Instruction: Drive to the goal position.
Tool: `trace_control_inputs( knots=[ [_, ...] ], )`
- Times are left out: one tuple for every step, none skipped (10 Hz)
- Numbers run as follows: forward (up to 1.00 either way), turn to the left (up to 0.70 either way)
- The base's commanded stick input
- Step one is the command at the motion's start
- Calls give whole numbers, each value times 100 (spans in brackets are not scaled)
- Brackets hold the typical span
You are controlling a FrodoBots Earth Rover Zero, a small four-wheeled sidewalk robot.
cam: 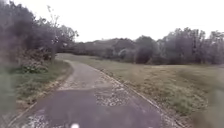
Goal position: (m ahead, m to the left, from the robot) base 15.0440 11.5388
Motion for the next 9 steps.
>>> trace_control_inputs(
  knots=[
    [70, 2],
    [70, 17],
    [70, 32],
    [70, 35],
    [70, 35],
    [70, 34],
    [70, 33],
    [70, 27],
    [70, 12]
  ],
)
